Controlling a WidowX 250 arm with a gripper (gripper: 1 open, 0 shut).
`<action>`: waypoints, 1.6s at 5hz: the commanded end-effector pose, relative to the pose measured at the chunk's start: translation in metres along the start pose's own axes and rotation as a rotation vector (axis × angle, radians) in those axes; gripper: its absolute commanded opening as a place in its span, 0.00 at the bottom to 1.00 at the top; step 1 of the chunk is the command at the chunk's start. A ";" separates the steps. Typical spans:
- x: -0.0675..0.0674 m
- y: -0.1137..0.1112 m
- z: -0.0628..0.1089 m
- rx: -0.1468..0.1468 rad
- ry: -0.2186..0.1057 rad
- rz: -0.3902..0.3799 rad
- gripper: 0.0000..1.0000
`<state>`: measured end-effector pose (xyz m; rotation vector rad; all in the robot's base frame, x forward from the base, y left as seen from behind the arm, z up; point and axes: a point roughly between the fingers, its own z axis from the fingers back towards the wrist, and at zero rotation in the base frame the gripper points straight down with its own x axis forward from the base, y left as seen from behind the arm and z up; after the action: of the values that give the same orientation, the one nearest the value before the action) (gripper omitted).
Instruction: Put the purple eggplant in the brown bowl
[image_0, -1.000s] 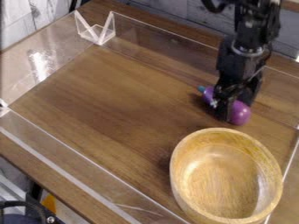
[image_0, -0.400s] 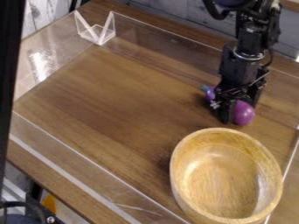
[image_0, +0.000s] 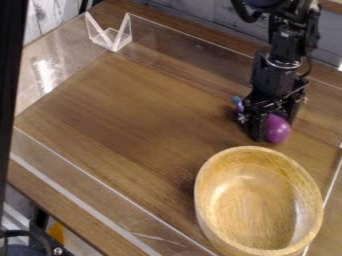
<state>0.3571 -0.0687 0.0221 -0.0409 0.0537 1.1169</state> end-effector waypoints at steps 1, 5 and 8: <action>0.012 0.001 0.017 -0.044 -0.032 0.008 0.00; 0.008 0.008 0.019 -0.012 -0.050 -0.118 0.00; 0.028 0.024 0.044 0.010 -0.066 -0.143 0.00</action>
<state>0.3397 -0.0322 0.0352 0.0433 0.0766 0.9749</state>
